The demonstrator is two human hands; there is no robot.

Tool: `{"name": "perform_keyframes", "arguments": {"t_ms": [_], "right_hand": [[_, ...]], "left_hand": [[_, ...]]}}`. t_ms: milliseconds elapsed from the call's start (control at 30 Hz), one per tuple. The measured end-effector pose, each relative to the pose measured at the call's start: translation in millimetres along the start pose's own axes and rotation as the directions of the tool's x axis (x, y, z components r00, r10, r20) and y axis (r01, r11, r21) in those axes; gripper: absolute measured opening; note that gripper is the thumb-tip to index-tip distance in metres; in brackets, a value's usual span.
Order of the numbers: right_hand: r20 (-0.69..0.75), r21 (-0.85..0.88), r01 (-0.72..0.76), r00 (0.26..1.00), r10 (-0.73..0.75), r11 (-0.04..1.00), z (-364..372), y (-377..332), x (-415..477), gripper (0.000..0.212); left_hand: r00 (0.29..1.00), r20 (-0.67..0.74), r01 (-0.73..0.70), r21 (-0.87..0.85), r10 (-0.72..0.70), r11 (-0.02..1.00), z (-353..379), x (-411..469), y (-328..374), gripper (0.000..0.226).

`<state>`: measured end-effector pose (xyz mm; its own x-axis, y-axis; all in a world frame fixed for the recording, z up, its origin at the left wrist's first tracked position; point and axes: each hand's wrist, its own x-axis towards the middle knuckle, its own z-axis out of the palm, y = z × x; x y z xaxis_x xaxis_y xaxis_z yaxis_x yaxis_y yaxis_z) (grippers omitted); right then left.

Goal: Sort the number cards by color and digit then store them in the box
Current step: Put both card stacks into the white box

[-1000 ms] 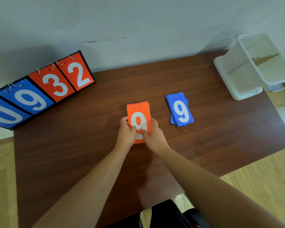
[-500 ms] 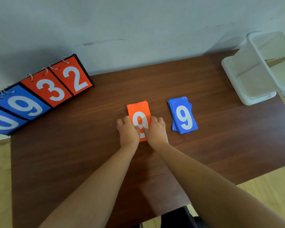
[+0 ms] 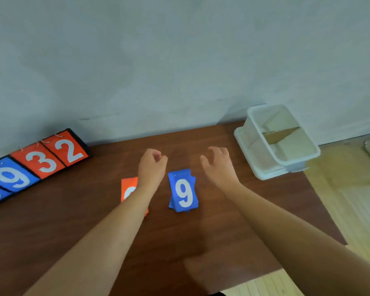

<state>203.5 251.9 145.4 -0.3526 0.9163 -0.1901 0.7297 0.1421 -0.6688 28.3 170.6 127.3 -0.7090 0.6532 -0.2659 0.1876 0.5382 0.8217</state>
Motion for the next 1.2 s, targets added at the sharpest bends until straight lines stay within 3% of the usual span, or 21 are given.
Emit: {"name": "perform_keyframes", "arguments": {"t_ms": [300, 467, 533, 700, 767, 833, 900, 1200], "right_hand": [[-0.214, -0.080, -0.136, 0.970, 0.116, 0.988, -193, 118, 48, 0.045], [-0.257, -0.119, -0.293, 0.932, 0.255, 0.949, -230, 184, 70, 0.046], [-0.248, -0.129, -0.352, 0.917, 0.314, 0.927, -228, 203, 76, 0.047], [-0.169, 0.093, -0.489, 0.851, 0.497, 0.868, -214, 236, 85, 0.056], [-0.152, 0.213, -0.516, 0.821, 0.550, 0.829, -209, 245, 86, 0.054], [-0.176, 0.338, -0.501, 0.798, 0.577, 0.797, -202, 254, 86, 0.054], [-0.205, 0.434, -0.472, 0.777, 0.595, 0.767, -197, 257, 86, 0.056], [-0.224, 0.675, -0.384, 0.707, 0.671, 0.630, -203, 251, 80, 0.069]], "left_hand": [[0.966, 0.241, -0.097, -0.016, 0.099, 0.995, 158, -30, 151, 0.013], [0.923, 0.382, -0.091, 0.083, 0.053, 0.992, 242, -35, 174, 0.023], [0.903, 0.429, -0.023, 0.069, -0.009, 0.997, 272, -31, 171, 0.032], [0.881, 0.460, 0.143, -0.030, -0.113, 0.989, 318, -24, 158, 0.018], [0.892, 0.431, 0.171, -0.043, -0.137, 0.984, 323, -25, 151, 0.034], [0.882, 0.446, 0.184, -0.025, -0.154, 0.983, 324, -26, 143, 0.039], [0.865, 0.482, 0.189, -0.050, -0.142, 0.981, 325, -27, 137, 0.028], [0.851, 0.520, 0.205, -0.187, -0.080, 0.961, 305, -54, 143, 0.026]]}}
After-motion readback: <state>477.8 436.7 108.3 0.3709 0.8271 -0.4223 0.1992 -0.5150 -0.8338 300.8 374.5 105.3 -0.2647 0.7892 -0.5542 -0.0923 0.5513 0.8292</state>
